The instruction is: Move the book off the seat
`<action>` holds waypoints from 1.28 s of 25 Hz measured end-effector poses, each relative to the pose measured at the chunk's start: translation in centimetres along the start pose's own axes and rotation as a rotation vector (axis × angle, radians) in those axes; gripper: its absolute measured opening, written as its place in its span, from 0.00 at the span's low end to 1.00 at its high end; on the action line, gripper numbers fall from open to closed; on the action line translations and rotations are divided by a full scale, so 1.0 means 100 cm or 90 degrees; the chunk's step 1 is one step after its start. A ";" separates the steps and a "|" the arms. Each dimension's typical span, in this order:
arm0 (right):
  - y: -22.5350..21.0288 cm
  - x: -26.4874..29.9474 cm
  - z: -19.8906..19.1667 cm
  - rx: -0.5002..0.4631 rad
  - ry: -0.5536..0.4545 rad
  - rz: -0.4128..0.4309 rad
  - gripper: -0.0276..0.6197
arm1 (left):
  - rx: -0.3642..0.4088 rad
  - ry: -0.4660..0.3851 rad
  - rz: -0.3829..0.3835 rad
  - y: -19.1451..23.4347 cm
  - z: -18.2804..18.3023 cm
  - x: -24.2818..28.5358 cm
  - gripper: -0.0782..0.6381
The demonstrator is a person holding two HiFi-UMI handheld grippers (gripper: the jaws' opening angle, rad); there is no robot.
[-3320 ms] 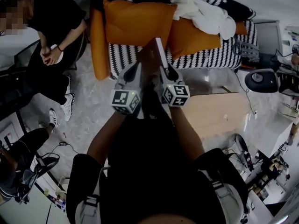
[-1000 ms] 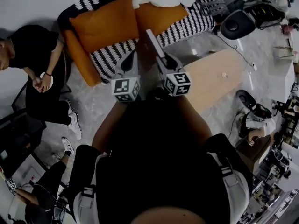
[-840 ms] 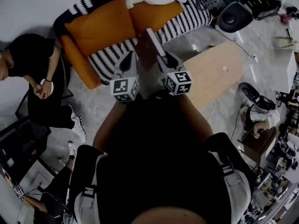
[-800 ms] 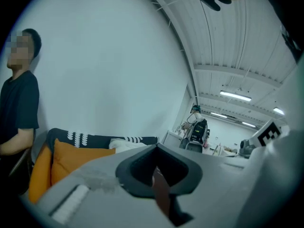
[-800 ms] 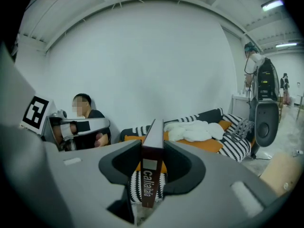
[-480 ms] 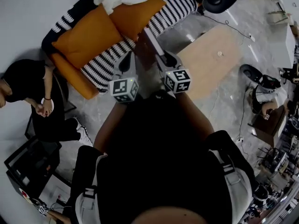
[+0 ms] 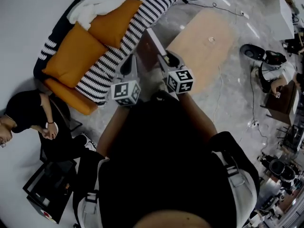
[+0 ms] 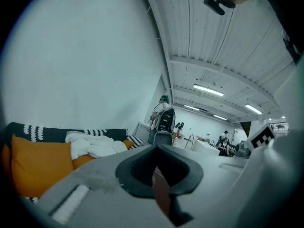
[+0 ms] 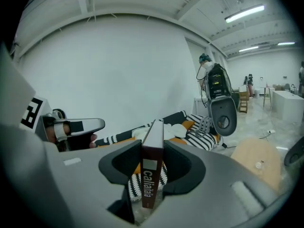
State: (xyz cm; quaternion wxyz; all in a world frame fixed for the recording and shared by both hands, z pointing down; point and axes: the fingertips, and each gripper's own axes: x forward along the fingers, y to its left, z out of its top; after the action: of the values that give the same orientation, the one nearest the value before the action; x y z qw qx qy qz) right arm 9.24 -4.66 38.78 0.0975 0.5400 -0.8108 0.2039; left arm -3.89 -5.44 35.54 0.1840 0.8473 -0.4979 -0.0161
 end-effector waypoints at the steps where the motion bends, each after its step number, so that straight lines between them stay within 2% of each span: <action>1: -0.010 -0.006 0.000 0.007 -0.004 -0.008 0.28 | 0.003 0.004 -0.007 -0.009 -0.002 0.005 0.12; 9: -0.086 -0.048 -0.002 0.057 -0.033 -0.062 0.28 | 0.033 0.032 -0.057 -0.079 -0.018 0.043 0.12; 21: -0.185 -0.095 -0.011 0.117 -0.054 -0.105 0.28 | 0.051 0.063 -0.103 -0.172 -0.046 0.102 0.12; 25: -0.208 -0.098 -0.017 0.140 -0.066 -0.129 0.28 | 0.054 0.081 -0.116 -0.185 -0.059 0.116 0.12; 32: -0.250 -0.106 -0.024 0.197 -0.077 -0.197 0.28 | 0.064 0.097 -0.157 -0.200 -0.060 0.156 0.12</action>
State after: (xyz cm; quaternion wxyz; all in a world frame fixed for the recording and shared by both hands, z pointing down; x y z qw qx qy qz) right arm 36.21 -3.12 42.56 -0.0051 0.6779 -0.6815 0.2757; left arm 22.01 -8.18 36.98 0.1753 0.9089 -0.3749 0.0508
